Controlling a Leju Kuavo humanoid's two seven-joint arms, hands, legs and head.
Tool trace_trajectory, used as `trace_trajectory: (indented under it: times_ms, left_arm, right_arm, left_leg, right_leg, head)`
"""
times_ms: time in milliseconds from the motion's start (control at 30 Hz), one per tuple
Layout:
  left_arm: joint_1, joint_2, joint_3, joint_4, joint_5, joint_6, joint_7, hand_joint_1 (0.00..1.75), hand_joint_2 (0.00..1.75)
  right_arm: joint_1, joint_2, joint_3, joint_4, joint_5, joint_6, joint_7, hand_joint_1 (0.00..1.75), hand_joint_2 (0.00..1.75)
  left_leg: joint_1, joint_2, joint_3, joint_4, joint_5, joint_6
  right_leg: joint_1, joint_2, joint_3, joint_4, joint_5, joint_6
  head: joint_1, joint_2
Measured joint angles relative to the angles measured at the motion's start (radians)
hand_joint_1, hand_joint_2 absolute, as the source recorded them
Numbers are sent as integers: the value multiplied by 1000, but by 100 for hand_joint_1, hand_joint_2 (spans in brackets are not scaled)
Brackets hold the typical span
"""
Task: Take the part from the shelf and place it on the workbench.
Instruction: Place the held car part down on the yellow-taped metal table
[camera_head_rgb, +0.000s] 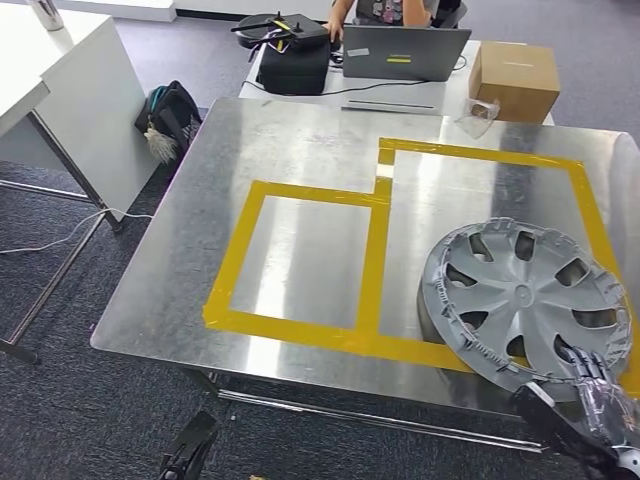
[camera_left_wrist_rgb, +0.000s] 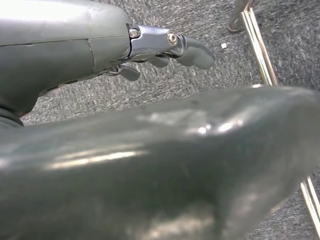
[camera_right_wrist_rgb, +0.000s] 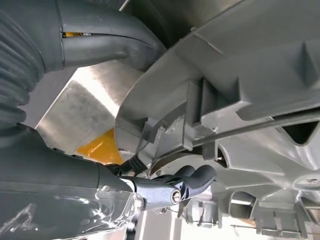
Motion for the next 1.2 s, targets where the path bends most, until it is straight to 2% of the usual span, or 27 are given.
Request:
trace_trajectory:
  times_ms: [167, 267, 333, 433, 567, 667, 767, 1033, 1200]
  left_arm:
    - [0, 4, 1, 0, 2, -8, -9, 0, 0]
    - [0, 6, 2, 0, 3, -10, -11, 0, 0]
    - [1, 6, 2, 0, 5, -10, -15, 0, 0]
    - [3, 6, 6, 0, 7, -3, -18, 0, 0]
    - [5, 5, 10, 0, 5, 3, -18, 0, 0]
    - [6, 3, 12, 0, 0, 3, -16, 0, 0]
    - [6, 1, 14, 0, -1, 3, -14, 0, 0]
    - [6, -2, 16, 0, -1, 4, -10, 0, 0]
    - [5, -2, 17, 0, -7, 3, -10, 0, 0]
  right_arm:
    - [2, -8, -6, 0, -123, 15, -49, 0, 175]
    - [4, -10, -7, 0, -121, -1, -57, 0, 175]
    - [7, -10, -7, 0, -84, -48, -59, 0, 175]
    - [7, -4, -9, -1, 46, -183, -38, 0, 175]
    - [2, 25, -33, -13, 332, -415, -12, 0, 175]
    - [1, 54, -58, -23, 507, -516, -6, 0, 175]
    - [1, 73, -76, -28, 557, -535, -2, 0, 175]
    - [2, 97, -96, -35, 565, -538, 0, 0, 175]
    - [-2, 113, -108, -36, 529, -550, -59, 0, 175]
  left_leg:
    - [0, 0, 0, 0, 0, 0]
    - [0, 0, 0, 0, 0, 0]
    - [0, 0, 0, 0, 0, 0]
    - [0, 0, 0, 0, 0, 0]
    - [0, 0, 0, 0, 0, 0]
    - [0, 0, 0, 0, 0, 0]
    - [0, 0, 0, 0, 0, 0]
    - [0, 0, 0, 0, 0, 0]
    - [0, 0, 0, 0, 0, 0]
  right_leg:
    - [0, 0, 0, 0, 0, 0]
    - [0, 0, 0, 0, 0, 0]
    - [0, 0, 0, 0, 0, 0]
    - [0, 0, -1, 0, 0, 0]
    - [0, 0, -1, 0, 0, 0]
    - [0, 0, -1, 0, 0, 0]
    - [0, 0, -1, 0, 0, 0]
    - [0, 0, -1, 0, 0, 0]
    - [0, 0, -1, 0, 0, 0]
  head:
    - [0, 0]
    - [0, 0]
    - [0, 0]
    - [0, 0]
    - [0, 0]
    - [0, 0]
    - [0, 0]
    - [0, 0]
    - [0, 0]
